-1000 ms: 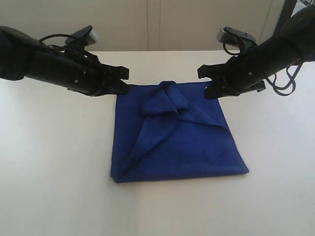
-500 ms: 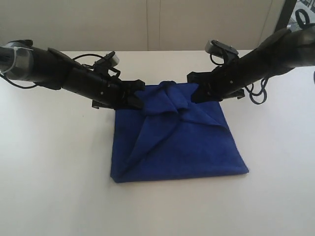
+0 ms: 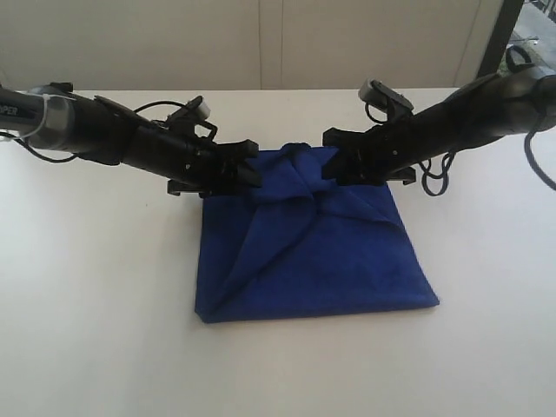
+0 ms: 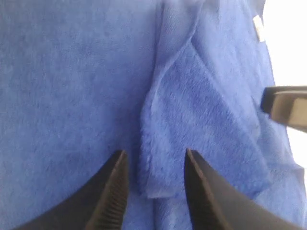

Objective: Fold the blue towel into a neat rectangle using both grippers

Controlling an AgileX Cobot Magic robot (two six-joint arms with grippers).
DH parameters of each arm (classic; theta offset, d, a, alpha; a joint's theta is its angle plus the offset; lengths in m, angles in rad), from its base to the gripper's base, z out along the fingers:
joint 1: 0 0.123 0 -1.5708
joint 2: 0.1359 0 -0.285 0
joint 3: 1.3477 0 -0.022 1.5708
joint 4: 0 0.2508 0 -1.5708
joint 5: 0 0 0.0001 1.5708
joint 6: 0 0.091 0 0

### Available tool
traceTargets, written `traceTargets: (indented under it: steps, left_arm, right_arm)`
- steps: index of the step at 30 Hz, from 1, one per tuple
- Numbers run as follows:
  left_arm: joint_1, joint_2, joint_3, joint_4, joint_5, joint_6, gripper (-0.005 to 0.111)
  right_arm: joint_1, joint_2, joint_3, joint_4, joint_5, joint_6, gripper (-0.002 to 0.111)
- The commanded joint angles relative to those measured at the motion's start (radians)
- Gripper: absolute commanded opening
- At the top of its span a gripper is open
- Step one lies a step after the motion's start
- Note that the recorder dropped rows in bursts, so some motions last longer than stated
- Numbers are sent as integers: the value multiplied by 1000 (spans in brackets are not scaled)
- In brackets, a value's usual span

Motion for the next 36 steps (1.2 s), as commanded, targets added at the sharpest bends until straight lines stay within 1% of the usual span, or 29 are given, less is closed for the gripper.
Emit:
traceTargets:
  steps: [1,9,11,12,14,17,18,19,20,25,28,36]
  left_arm:
    - [-17,-2,-12,-18,-3,13,45]
    - [-26,44,-12,-22,9,11,45]
    - [-28,48,-12,-20,11,9,44]
    - [-28,48,-12,-20,12,9,41]
    - [-28,48,-12,-20,14,9,34]
    - [-28,48,-12,-18,28,10,18]
    - [-28,48,-12,-18,29,10,11]
    - [-28,46,-12,-16,29,13,4]
    - [-28,44,-12,-13,29,18,0]
    - [-23,42,-12,-13,37,20,0]
    - [-17,40,-12,-13,73,20,0]
    - [-16,-22,-12,-8,87,66,0]
  right_arm:
    - [-6,10,-12,18,2,-17,32]
    - [1,35,-12,24,14,-17,32]
    - [3,35,-12,27,14,-17,30]
    - [5,35,-12,27,12,-17,27]
    - [5,35,-12,27,10,-17,19]
    - [5,35,-12,27,1,-17,3]
    - [5,35,-12,27,-7,-17,0]
    - [5,35,-12,27,-14,-17,0]
    - [5,35,-12,27,-21,-17,0]
    - [3,35,-12,27,-31,-15,0]
    - [3,24,-12,16,-27,-15,0]
    - [2,-34,-12,-58,-29,-15,0]
